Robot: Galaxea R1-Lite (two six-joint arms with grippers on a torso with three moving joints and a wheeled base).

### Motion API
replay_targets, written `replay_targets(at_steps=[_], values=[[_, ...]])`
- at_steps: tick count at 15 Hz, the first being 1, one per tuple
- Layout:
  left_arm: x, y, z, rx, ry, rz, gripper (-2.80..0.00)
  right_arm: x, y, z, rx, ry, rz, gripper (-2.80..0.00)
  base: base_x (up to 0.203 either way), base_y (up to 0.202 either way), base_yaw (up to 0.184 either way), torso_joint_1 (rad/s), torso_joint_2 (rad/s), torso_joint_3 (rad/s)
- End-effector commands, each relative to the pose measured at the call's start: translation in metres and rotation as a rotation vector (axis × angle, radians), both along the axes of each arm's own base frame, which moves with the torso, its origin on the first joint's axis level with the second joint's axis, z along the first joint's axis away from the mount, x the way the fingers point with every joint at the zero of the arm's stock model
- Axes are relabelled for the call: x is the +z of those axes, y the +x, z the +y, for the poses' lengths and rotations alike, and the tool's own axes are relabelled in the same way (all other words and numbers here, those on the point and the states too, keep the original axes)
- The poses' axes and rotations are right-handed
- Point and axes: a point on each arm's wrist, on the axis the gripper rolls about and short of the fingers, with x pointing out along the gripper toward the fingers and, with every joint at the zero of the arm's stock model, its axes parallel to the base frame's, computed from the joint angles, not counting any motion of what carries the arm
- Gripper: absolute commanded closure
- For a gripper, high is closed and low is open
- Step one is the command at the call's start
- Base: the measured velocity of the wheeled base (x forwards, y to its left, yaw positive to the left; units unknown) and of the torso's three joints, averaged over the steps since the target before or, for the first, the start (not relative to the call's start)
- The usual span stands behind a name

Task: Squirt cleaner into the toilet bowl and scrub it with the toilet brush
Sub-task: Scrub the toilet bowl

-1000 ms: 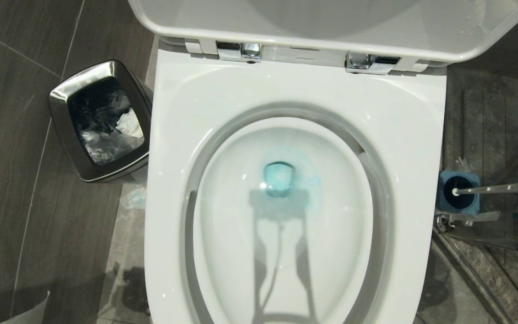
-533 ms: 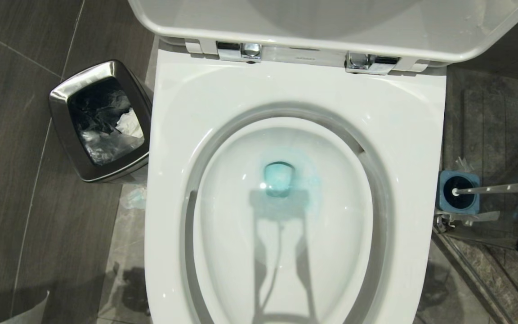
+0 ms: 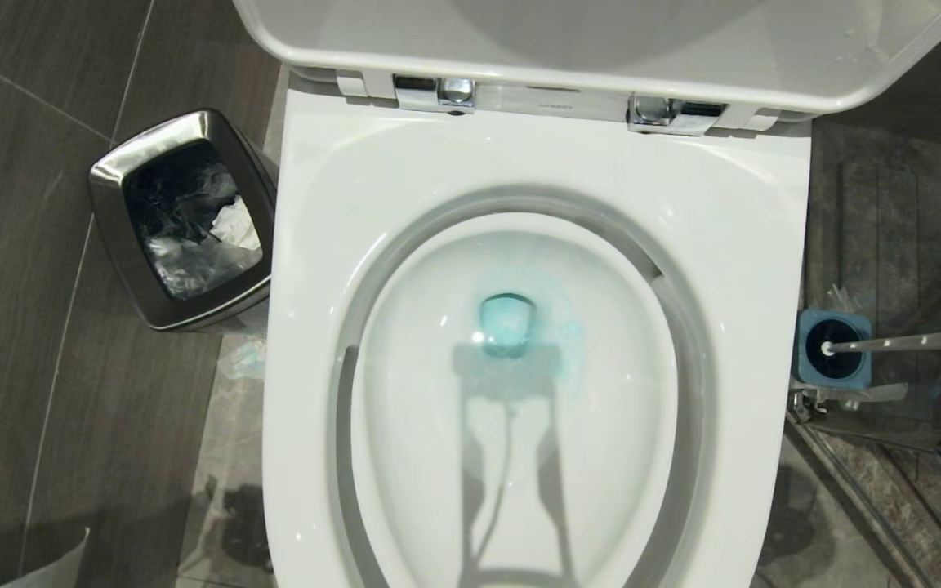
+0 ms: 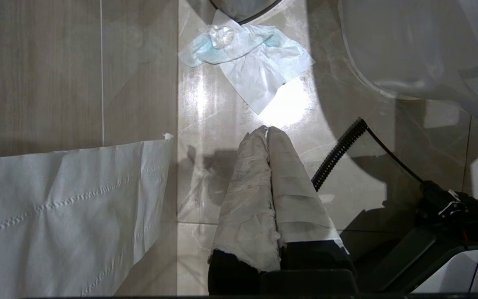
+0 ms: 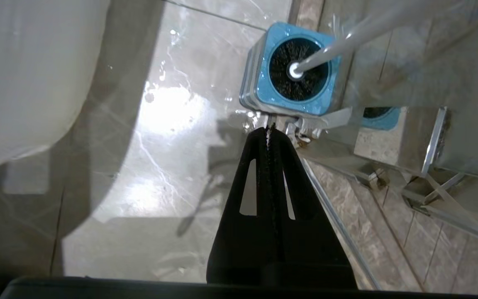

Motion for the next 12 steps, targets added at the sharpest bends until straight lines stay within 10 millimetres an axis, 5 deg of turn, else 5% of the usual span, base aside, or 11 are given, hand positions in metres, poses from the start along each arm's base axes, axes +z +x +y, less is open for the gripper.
replay_targets(at_steps=[1, 12], values=[[0.000, 0.000, 0.000, 0.000, 0.001, 0.001, 0.00, -0.004, 0.005, 0.000, -0.008, -0.004, 0.037, 0.00, 0.000, 0.000, 0.000, 0.000, 0.00, 0.000], [0.000, 0.000, 0.000, 0.000, 0.001, 0.002, 0.00, -0.007, 0.017, 0.001, -0.010, 0.001, 0.058, 0.00, 0.000, 0.000, 0.000, 0.000, 0.00, 0.000]])
